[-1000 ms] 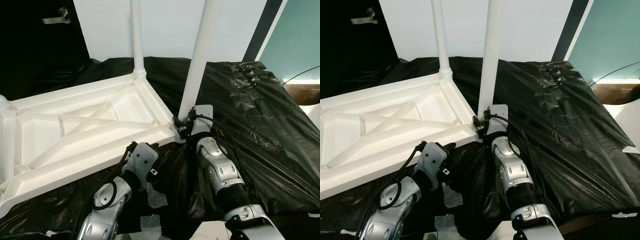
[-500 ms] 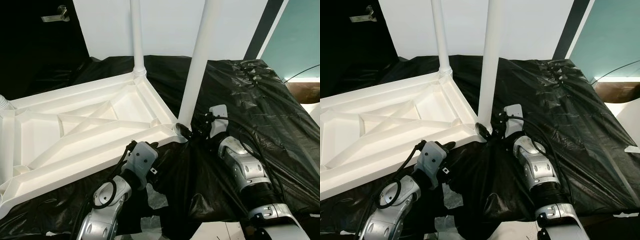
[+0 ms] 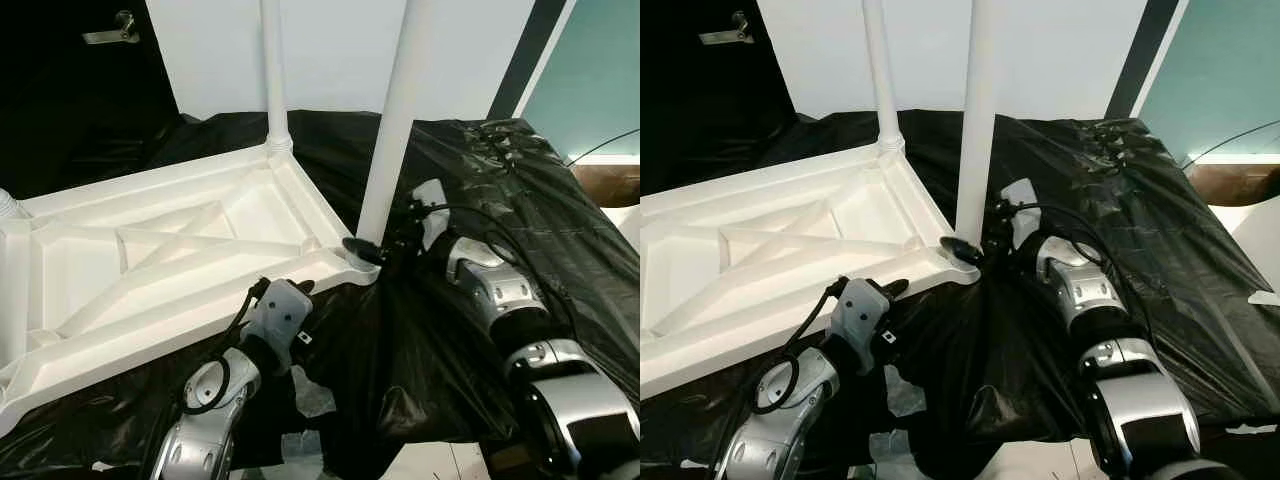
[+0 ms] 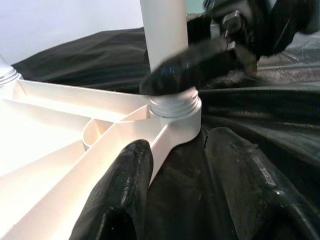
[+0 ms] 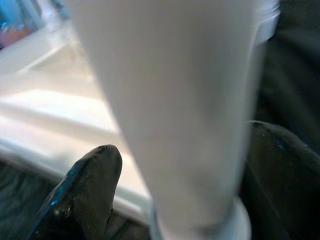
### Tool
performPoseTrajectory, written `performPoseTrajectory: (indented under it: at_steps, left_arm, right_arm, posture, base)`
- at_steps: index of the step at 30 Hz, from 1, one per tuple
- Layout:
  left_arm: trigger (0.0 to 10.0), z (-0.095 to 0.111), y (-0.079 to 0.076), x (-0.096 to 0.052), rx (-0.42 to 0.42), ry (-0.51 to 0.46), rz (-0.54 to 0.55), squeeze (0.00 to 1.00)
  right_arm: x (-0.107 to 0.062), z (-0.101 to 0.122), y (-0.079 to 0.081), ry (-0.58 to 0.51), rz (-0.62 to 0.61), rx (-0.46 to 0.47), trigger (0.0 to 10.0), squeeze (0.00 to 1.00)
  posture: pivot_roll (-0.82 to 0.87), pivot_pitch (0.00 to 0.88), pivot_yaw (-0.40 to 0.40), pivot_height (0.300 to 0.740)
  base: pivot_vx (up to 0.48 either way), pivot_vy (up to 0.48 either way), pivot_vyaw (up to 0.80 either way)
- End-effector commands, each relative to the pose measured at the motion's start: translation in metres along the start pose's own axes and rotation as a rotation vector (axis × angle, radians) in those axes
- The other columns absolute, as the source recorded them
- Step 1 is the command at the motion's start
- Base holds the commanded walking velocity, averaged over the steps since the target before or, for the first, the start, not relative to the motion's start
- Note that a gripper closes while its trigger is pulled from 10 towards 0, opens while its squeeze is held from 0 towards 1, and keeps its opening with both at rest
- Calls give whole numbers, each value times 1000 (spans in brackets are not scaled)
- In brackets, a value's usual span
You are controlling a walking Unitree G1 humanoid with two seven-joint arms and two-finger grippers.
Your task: Building children table
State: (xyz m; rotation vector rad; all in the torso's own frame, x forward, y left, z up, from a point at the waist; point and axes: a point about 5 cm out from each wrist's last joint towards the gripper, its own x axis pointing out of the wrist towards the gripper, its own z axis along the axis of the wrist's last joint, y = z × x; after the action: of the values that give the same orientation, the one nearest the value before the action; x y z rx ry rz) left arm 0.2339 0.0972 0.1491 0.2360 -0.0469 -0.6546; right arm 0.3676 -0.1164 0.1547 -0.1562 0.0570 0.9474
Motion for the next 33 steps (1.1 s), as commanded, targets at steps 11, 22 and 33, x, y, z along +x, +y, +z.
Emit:
performPoseTrajectory:
  at_steps: [11, 22, 33]
  left_arm:
    - [10000, -3, 6, 0, -1, 22, 70, 0]
    - [10000, -4, 2, 0, -18, 22, 67, 0]
    - [10000, -4, -1, -1, -39, 25, 54, 0]
  right_arm:
    - [-2, -9, -6, 96, 40, -55, 0, 0]
    - [-10, -21, -20, 168, -223, 3, 0, 0]
    - [5, -26, -13, 145, -692, 134, 0, 0]
  posture:
    - [169, 13, -54, 740]
    - [155, 30, -66, 740]
    - [156, 37, -67, 740]
  base:
    - [0, 0, 0]
    - [0, 0, 0]
    - [0, 0, 0]
